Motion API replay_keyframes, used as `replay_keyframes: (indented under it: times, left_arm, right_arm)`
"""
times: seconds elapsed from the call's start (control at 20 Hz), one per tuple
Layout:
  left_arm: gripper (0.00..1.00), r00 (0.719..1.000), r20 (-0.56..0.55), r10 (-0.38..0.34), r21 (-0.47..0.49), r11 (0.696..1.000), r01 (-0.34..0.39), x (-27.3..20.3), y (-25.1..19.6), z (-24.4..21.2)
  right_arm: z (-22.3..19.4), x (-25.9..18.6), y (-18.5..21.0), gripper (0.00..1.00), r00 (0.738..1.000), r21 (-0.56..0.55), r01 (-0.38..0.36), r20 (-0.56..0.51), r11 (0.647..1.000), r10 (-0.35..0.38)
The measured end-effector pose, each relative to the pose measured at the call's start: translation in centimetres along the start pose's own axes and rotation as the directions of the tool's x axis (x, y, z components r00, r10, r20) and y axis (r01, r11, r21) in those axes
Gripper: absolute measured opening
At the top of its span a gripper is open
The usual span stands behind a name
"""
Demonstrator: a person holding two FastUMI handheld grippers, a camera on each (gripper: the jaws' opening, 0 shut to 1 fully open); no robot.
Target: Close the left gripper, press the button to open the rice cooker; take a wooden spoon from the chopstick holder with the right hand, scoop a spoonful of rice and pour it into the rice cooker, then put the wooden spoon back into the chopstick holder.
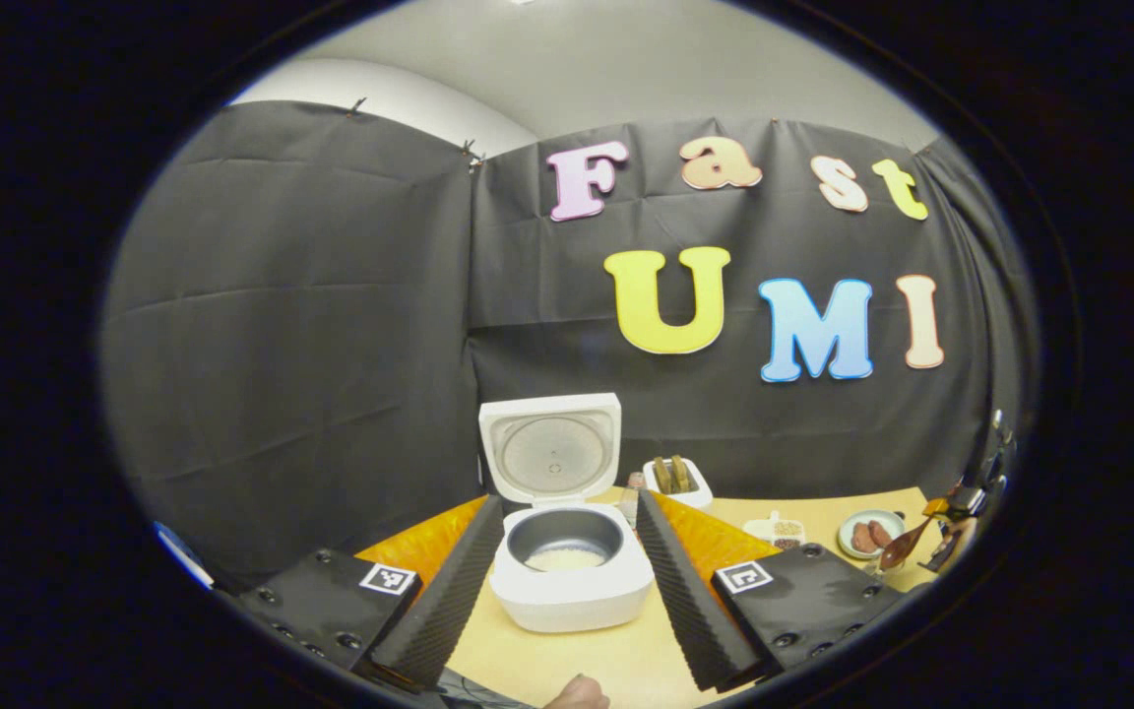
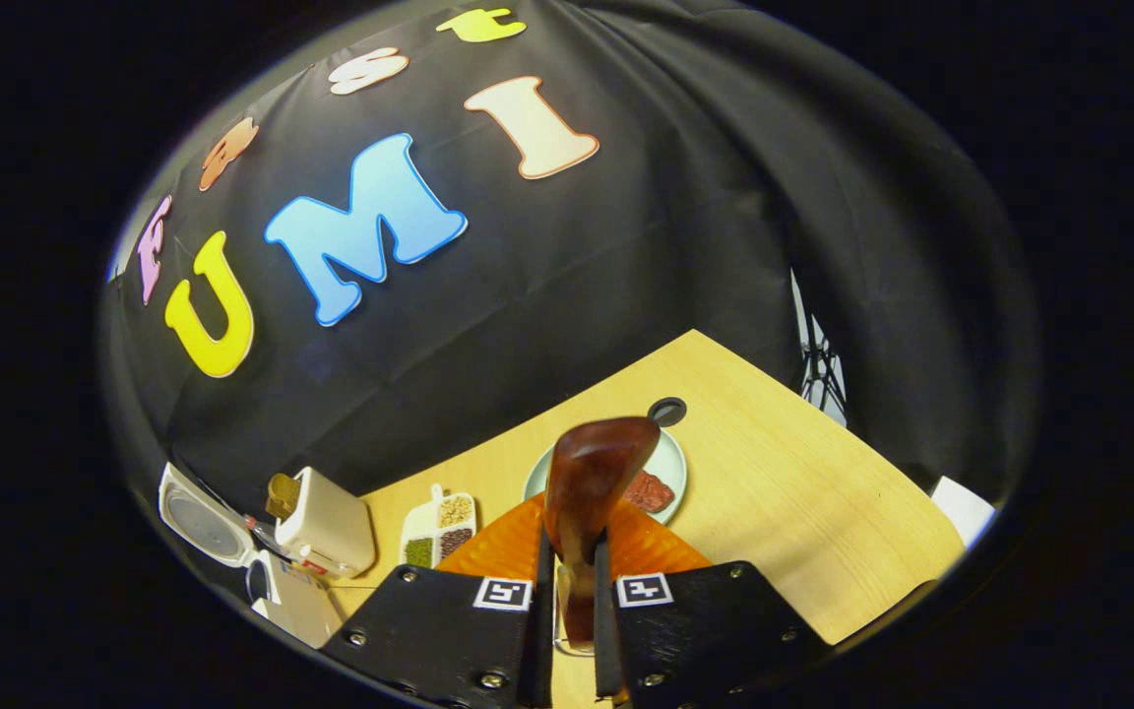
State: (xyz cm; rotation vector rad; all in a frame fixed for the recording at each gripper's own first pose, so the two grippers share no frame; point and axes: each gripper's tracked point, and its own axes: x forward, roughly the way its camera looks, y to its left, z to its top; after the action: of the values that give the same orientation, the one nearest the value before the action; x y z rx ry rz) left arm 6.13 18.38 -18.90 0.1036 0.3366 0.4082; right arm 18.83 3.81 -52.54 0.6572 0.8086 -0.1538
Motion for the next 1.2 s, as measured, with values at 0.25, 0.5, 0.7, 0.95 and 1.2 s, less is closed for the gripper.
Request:
replay_keyframes:
  times: [0.25,0.5,0.7,0.95,1.2]
  left_arm:
    - [0.94,1.000,0.007,0.006,-0.003,1.000,-0.005,0.0,0.4,0.3]
    - [0.94,1.000,0.023,0.004,-0.041,0.999,-0.003,-0.9,1.7,0.2]
    - [0.94,0.998,0.055,-0.039,-0.059,0.997,0.042,-1.2,3.1,0.6]
    - [0.95,0.991,0.082,-0.109,-0.116,0.986,0.118,0.2,6.8,1.1]
    - [0.93,0.981,0.106,-0.161,-0.136,0.975,0.175,3.4,9.6,1.9]
  right_arm:
    - [-3.9,0.9,-1.9,0.17,0.995,0.013,0.034,-0.097,0.999,-0.033]
    - [-4.9,-1.0,-2.6,0.30,0.989,0.026,0.059,-0.136,0.998,-0.055]
    - [-6.2,-3.9,-2.2,0.60,0.977,0.023,0.081,-0.198,0.996,-0.075]
    - [-5.7,-11.9,1.5,0.77,0.989,0.059,0.044,-0.141,0.997,-0.035]
    - [-6.5,-21.3,6.9,0.97,0.995,0.045,-0.044,-0.090,0.998,0.048]
